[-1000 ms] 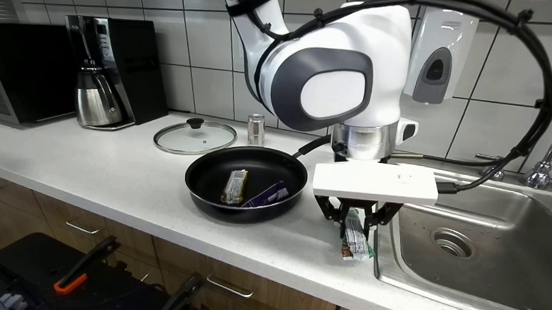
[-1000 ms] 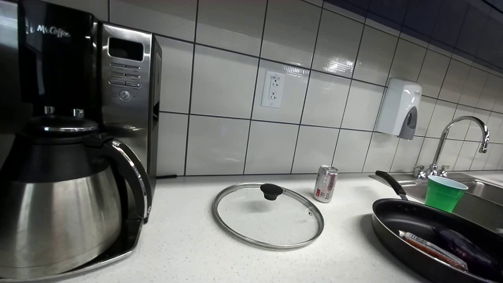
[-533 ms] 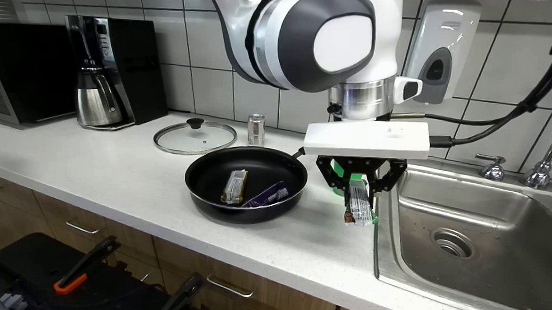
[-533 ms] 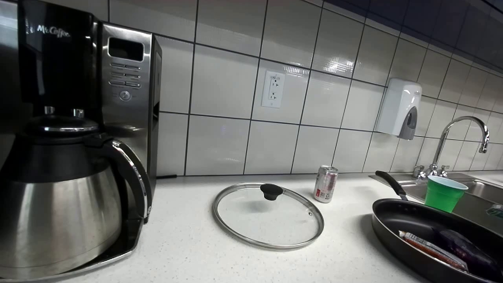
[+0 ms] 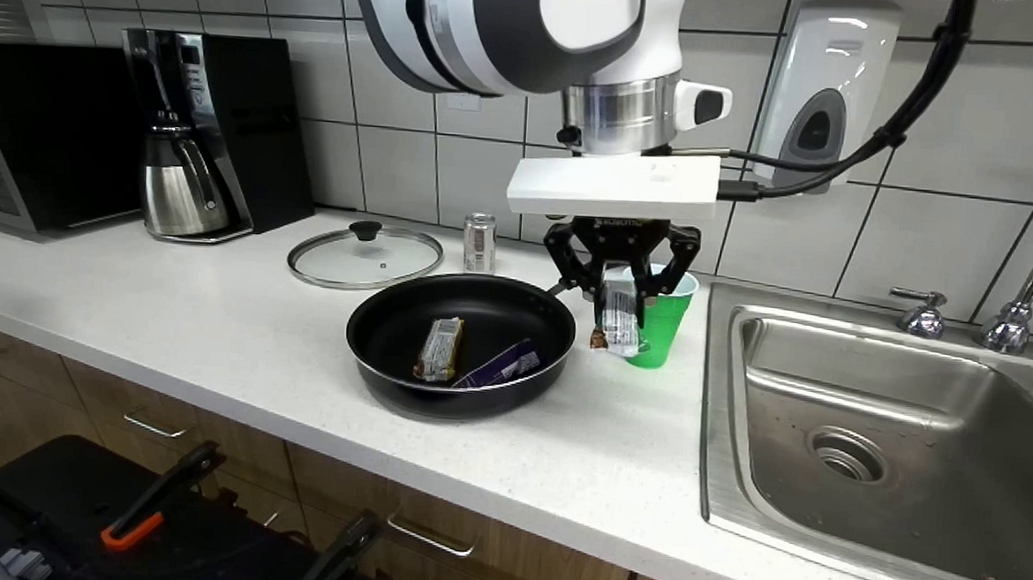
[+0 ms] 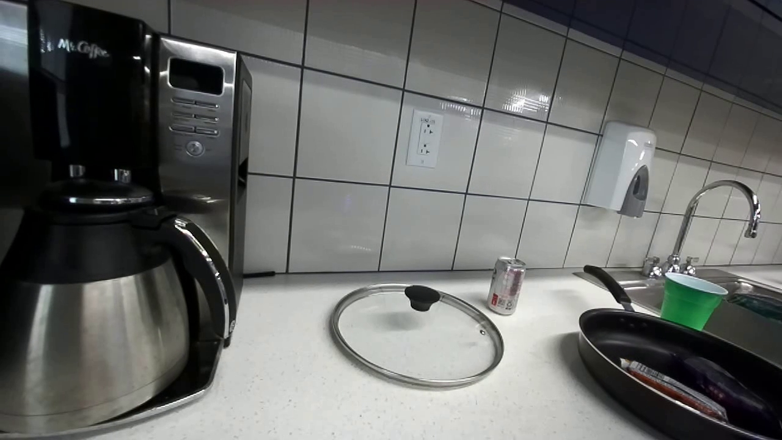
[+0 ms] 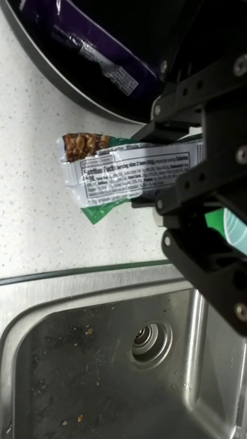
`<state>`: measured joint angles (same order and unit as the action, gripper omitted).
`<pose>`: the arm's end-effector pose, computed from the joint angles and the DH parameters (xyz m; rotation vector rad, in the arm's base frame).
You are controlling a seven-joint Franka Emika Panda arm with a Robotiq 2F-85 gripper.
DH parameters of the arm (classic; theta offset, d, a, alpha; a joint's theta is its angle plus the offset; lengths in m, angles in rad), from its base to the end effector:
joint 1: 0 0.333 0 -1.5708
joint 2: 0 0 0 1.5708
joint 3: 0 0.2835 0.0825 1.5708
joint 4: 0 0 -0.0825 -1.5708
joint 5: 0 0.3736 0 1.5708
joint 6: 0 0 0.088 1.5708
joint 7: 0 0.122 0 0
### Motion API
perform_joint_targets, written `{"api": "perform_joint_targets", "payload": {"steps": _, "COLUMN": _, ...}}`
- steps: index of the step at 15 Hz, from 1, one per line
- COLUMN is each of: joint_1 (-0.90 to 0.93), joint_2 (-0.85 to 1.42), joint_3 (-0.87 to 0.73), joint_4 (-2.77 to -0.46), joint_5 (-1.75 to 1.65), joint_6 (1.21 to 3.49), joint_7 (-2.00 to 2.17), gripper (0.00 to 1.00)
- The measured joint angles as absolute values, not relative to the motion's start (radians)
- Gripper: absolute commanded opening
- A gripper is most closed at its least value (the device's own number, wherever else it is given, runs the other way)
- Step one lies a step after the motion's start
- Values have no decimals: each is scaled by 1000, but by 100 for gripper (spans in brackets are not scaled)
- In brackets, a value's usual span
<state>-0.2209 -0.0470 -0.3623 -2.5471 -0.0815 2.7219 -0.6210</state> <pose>0.3953 -0.2563 0.2690 2.9826 0.1599 0.2500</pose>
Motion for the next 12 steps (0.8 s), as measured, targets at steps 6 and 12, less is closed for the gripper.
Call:
{"api": "perform_joint_targets", "payload": {"steps": 6, "joint_1": -188, "joint_2": -74, "joint_3": -288, "joint_4": -2552, "joint_5": -45, "joint_6": 2679, "joint_7": -591, "gripper": 13}}
{"api": "perform_joint_targets", "payload": {"steps": 12, "joint_1": -132, "joint_2": -64, "joint_3": -246, "joint_4": -2552, "joint_5": 68, "joint_6": 2670, "joint_7": -591, "gripper": 13}}
